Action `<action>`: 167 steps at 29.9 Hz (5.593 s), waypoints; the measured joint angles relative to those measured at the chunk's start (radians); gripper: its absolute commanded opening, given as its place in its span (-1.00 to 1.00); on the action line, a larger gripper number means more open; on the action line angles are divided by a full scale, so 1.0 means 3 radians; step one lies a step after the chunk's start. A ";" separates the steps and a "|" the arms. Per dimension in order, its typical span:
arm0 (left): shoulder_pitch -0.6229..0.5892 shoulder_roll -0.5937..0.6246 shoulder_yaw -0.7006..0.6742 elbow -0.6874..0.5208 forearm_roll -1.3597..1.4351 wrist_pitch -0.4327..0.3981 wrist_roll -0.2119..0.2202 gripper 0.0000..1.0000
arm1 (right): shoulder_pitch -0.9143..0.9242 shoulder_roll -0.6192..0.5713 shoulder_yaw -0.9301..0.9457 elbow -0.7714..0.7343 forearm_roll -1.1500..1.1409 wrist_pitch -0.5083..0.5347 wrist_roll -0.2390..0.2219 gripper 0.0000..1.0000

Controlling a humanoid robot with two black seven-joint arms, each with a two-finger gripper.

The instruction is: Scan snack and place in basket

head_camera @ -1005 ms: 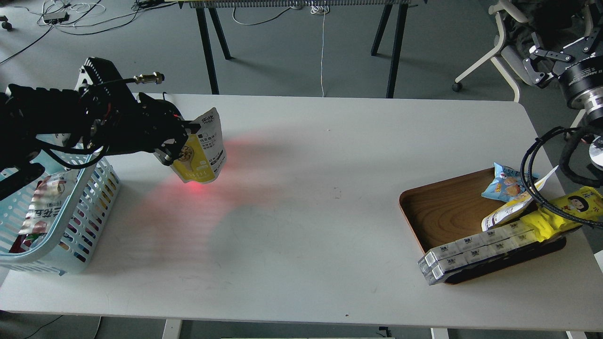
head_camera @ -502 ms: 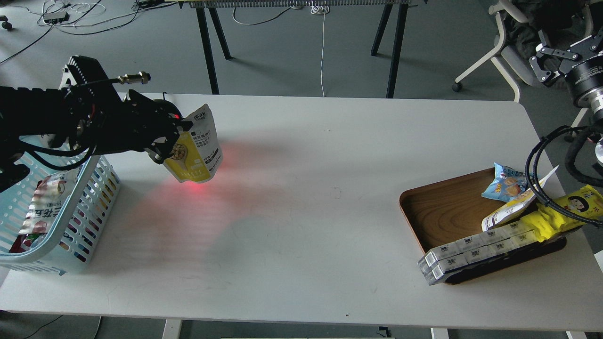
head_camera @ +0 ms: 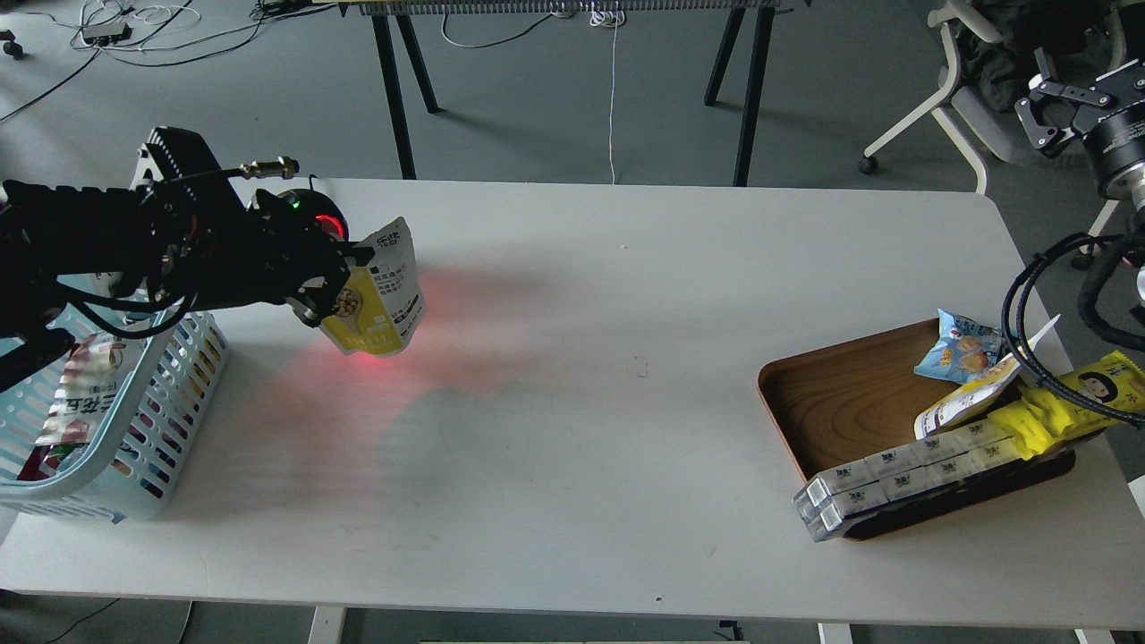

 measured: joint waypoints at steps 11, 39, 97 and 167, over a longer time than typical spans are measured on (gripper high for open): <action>0.0014 0.0024 -0.0041 -0.0010 0.0000 0.0006 -0.0009 -1.00 | 0.0002 -0.0004 0.0004 0.0000 0.0000 0.0000 0.0000 0.98; 0.0012 0.1562 -0.0088 -0.0590 0.0000 0.0717 -0.0309 -1.00 | -0.0003 0.0053 0.0008 -0.0006 0.0000 0.0000 0.0005 0.98; -0.0912 0.1786 0.0472 0.0366 -0.4419 0.0165 -0.0401 0.84 | 0.0190 -0.0157 0.0030 -0.0046 0.0000 0.0000 0.0000 0.98; -0.0453 -0.2411 -0.0907 0.3548 -0.8245 -0.0575 0.0449 1.00 | 0.0136 0.0435 0.1193 -0.0217 0.0028 0.0000 -0.0540 0.99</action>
